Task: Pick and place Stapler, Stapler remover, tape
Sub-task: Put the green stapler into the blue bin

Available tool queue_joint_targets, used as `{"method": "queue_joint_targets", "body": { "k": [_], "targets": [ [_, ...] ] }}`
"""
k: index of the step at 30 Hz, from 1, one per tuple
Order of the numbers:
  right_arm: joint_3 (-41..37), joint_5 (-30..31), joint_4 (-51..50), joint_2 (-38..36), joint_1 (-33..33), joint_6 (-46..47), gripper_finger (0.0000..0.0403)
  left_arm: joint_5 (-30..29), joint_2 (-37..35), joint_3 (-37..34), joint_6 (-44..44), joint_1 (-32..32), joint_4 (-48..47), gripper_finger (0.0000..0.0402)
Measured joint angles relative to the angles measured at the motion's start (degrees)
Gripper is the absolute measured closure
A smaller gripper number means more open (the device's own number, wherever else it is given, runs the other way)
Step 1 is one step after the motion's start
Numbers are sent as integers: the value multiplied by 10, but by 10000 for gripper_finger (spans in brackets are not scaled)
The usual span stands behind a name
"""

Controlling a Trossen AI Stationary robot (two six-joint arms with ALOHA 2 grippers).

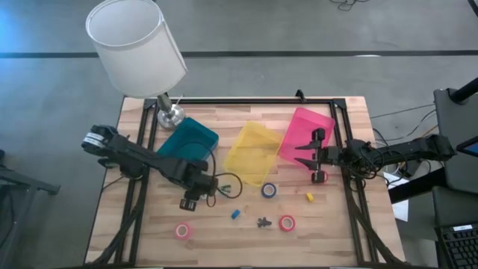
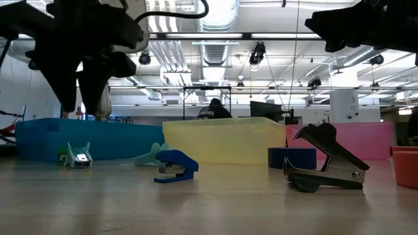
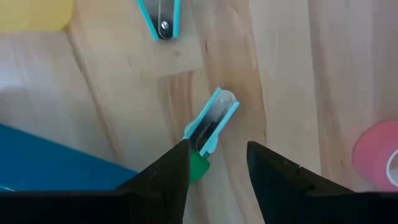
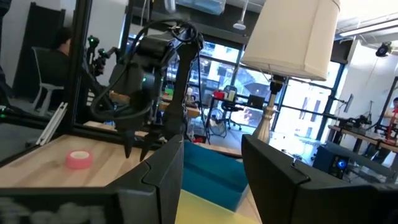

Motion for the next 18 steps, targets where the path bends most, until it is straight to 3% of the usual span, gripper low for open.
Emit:
{"method": "queue_joint_targets", "body": {
  "k": [12,18],
  "targets": [
    [0,0,0,2,0,-3,243,0,52,-1,22,-25,-35,241],
    [0,0,0,2,0,-4,243,-51,70,-2,60,-27,-34,241]
  ]
}}
